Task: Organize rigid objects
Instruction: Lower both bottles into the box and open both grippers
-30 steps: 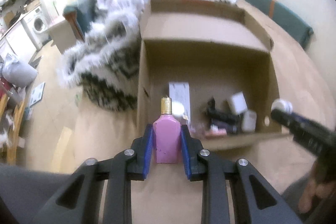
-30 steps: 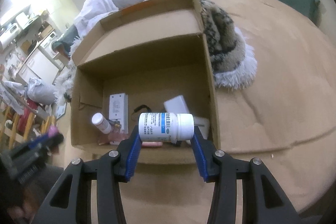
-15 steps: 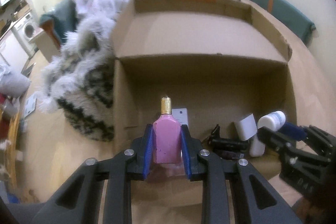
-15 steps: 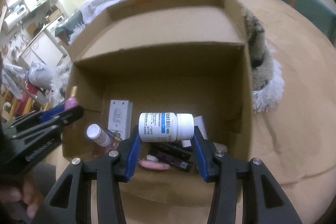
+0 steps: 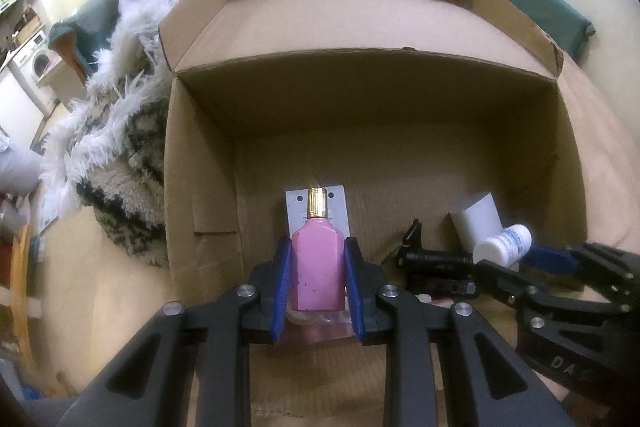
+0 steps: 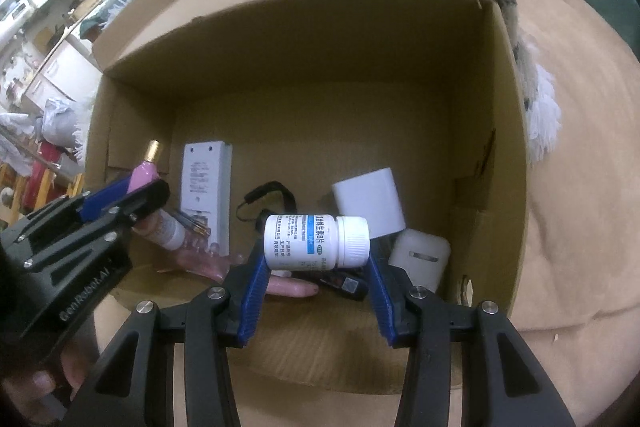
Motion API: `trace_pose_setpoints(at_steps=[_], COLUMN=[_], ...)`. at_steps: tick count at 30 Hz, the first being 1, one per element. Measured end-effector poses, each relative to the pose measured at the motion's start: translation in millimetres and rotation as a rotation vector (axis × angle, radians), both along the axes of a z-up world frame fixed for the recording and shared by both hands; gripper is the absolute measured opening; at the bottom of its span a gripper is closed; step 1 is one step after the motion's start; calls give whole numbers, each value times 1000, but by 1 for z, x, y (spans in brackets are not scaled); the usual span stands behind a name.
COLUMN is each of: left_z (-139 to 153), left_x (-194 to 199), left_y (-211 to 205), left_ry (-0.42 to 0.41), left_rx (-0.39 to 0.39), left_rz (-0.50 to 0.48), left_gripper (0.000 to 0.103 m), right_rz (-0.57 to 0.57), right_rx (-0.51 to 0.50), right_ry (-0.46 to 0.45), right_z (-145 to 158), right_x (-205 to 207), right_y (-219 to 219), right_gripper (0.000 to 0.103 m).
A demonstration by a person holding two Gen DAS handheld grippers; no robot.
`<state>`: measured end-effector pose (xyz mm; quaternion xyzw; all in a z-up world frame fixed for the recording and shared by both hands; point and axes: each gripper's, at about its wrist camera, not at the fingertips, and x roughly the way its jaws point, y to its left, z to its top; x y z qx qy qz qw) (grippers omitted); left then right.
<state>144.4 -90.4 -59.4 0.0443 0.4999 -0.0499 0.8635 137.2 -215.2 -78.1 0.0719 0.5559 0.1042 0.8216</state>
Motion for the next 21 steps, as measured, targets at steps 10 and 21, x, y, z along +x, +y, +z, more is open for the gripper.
trace_pose_setpoints(at_steps=[10,21], left_z=[2,48], left_x=[0,-23], left_y=[3,16], left_ry=[4,-80], left_rx=[11,-12], left_rz=[31,48], left_gripper=[24,68], right_rz=[-46,-146], right_rx=[66,197], right_ry=[-6,-192], right_z=[5,47], right_x=[1,-12], right_y=[-14,-37], right_gripper=[69,103])
